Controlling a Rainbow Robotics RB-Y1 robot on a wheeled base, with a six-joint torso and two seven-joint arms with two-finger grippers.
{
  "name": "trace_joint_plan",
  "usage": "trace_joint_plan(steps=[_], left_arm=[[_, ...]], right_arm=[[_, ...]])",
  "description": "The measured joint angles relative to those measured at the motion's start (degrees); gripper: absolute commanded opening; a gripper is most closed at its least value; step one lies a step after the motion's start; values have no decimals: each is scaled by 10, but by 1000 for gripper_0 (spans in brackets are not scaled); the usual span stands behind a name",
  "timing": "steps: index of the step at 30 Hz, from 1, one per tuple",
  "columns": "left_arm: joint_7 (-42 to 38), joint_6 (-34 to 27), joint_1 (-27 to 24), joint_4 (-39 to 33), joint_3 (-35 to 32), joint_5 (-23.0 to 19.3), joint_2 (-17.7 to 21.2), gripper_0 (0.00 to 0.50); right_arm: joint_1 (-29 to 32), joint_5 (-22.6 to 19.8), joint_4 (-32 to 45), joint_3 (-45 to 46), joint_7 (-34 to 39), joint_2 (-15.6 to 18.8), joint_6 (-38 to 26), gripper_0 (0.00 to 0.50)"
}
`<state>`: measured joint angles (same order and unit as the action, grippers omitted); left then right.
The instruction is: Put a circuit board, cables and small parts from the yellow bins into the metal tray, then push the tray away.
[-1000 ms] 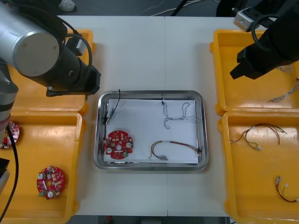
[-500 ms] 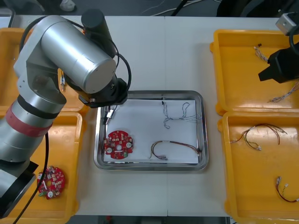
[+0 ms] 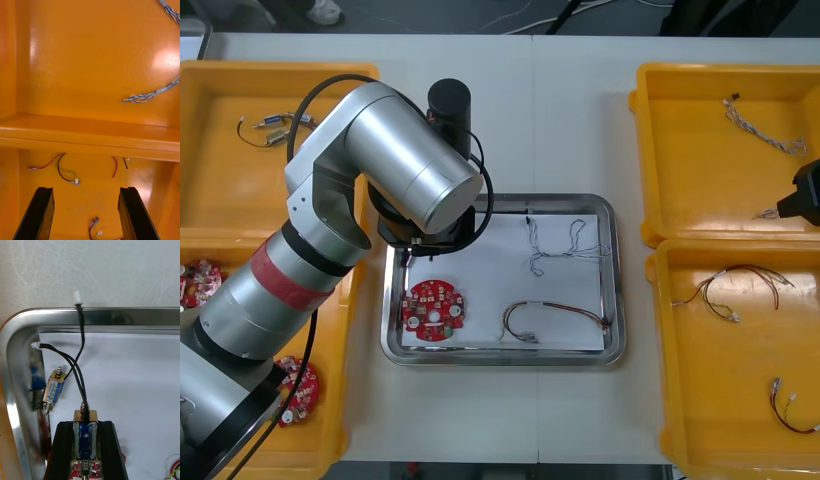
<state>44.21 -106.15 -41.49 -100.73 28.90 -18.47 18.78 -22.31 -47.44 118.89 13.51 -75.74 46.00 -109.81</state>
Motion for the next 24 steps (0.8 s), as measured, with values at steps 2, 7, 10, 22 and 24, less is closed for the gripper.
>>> trace_joint_plan(steps=[2,7,10,22,24], left_arm=[[0,1,-1,3,0,0,-4,0],[0,7,-2,7,3,2,-7,0],[0,14,-2,12,10,4,-8,0],[0,44,-2,53,28,16,-13,0],[0,44,-2,55,28,16,-17,0]], right_arm=[[16,1,13,5,4,0,0,500],[46,1,30,15,4,0,0,500],[56,0,33,19,4,0,0,500],[77,-12,57,33,63,0,0,500],[84,-13,68,34,96,0,0,500]])
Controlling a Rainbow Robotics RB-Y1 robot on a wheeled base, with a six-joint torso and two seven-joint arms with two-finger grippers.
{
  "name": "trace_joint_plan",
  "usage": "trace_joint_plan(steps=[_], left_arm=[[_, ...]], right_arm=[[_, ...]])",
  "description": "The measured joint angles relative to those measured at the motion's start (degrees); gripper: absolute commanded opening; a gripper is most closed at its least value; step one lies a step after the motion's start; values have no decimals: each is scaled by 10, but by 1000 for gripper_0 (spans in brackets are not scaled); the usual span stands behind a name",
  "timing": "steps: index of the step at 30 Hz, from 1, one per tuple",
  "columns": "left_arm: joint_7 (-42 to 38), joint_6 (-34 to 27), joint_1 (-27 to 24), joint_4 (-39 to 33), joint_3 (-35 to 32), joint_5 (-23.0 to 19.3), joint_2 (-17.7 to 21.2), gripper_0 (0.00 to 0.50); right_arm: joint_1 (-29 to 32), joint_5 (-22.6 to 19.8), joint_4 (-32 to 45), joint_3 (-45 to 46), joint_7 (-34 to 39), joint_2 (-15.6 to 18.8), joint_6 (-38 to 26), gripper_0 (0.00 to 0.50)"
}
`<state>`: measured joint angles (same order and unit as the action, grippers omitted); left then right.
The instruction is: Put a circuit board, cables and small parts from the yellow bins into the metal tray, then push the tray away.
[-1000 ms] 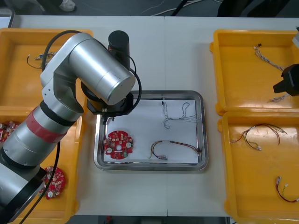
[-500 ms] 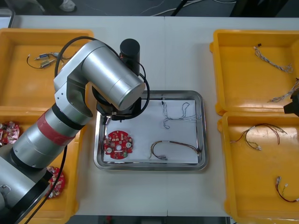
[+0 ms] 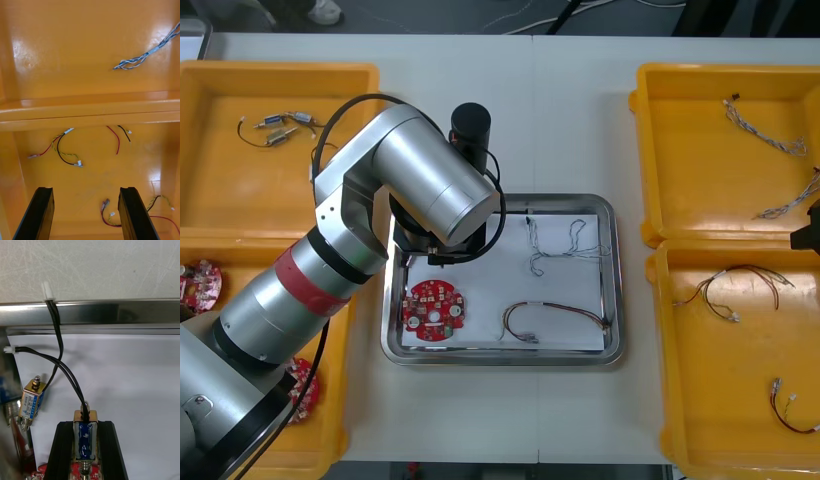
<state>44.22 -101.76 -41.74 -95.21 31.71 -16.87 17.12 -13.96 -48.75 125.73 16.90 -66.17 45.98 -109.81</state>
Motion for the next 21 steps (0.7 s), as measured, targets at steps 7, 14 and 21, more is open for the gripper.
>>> trace_joint_plan(steps=[7,14,21], left_arm=[[0,12,0,6,0,0,-8,0],[1,34,0,7,-2,-3,-9,0],[2,36,2,6,-14,-18,-9,0]], right_arm=[[21,4,6,27,9,0,0,500],[26,15,-1,41,9,0,0,500],[26,14,-4,41,9,0,0,500]])
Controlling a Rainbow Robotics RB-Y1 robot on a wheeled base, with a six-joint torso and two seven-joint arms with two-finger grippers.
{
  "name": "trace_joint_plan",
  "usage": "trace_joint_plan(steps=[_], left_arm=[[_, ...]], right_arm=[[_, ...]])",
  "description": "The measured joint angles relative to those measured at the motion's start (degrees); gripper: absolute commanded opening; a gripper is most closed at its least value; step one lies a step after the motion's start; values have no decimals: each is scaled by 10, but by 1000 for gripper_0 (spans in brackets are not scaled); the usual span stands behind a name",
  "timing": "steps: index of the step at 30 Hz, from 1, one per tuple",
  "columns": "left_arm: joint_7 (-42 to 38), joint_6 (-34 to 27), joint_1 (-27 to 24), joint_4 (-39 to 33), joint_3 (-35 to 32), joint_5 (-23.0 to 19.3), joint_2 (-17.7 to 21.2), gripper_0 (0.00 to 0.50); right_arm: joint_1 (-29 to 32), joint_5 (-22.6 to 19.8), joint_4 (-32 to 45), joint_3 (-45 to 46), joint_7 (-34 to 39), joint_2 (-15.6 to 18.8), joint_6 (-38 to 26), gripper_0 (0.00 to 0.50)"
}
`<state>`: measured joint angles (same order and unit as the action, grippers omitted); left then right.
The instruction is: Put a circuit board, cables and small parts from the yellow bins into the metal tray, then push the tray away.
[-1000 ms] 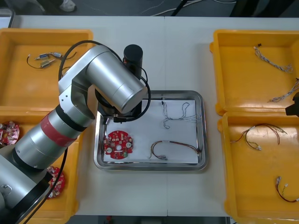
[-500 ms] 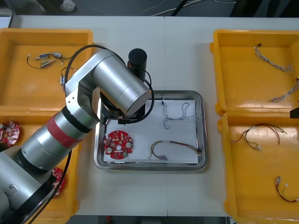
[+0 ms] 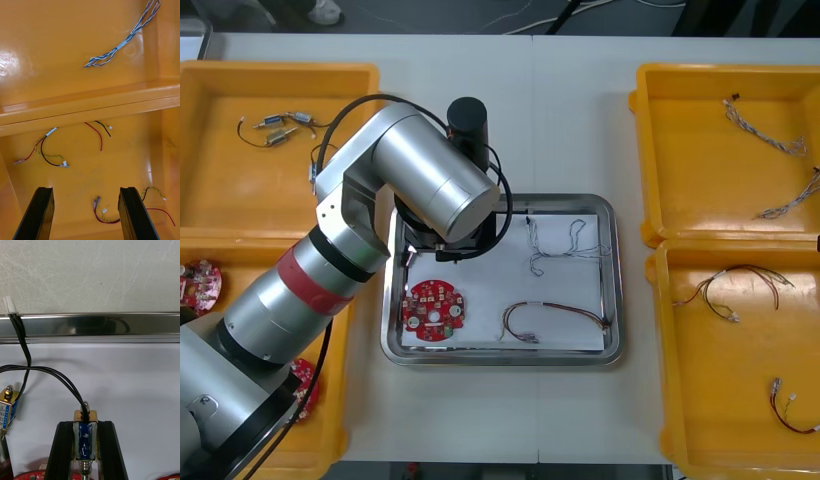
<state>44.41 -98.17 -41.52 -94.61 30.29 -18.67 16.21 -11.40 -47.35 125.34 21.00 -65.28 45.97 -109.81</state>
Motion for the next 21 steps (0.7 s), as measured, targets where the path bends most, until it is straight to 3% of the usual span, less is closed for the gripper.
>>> trace_joint_plan(steps=[18,21], left_arm=[[47,27,47,-27,-6,0,7,0],[47,28,47,-27,-6,1,7,0]], right_arm=[[0,-23,-1,0,-17,0,0,500],[0,-24,-1,0,-55,0,0,500]])
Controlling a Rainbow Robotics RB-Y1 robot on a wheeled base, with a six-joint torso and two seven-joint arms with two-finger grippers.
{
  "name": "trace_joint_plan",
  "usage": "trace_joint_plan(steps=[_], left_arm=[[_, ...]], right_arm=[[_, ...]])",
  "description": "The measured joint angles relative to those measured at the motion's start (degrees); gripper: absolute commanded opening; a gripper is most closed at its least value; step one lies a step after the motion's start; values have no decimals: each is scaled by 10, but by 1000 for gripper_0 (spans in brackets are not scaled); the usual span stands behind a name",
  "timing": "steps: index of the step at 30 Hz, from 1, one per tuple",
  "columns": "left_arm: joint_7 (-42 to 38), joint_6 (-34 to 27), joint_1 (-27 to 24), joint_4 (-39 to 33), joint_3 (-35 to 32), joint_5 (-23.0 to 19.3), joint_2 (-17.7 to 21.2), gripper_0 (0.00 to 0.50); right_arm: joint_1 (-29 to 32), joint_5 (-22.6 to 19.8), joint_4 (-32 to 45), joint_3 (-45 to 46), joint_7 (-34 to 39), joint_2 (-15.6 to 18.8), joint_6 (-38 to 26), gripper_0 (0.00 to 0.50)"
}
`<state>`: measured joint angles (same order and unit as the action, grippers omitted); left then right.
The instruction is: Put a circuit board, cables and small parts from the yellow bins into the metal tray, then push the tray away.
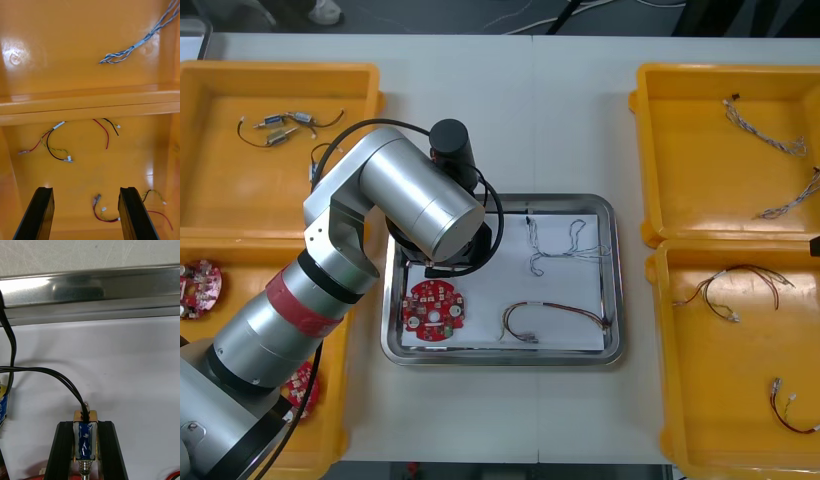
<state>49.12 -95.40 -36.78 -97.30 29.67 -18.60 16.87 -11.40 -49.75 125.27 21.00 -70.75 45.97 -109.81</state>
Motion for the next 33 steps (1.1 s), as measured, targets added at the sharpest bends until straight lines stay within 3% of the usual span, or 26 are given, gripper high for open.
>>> trace_joint_plan(steps=[5,6,7,9,10,12,33], left_arm=[[0,2,0,0,0,1,0,0],[0,3,0,0,0,1,0,29],[0,3,0,0,0,1,0,135],[0,4,1,0,0,2,0,261],[0,5,1,0,0,2,0,389],[0,5,1,0,0,2,0,500],[0,-11,1,-21,-14,-4,1,500]], right_arm=[[0,0,0,0,-37,0,0,500],[0,0,0,0,-37,0,0,500],[0,-1,0,0,-37,0,0,500],[0,-3,0,0,-37,0,0,500],[0,-4,0,0,-37,0,0,500],[0,-7,0,0,-37,0,0,500],[0,-16,0,0,-37,0,0,500]])
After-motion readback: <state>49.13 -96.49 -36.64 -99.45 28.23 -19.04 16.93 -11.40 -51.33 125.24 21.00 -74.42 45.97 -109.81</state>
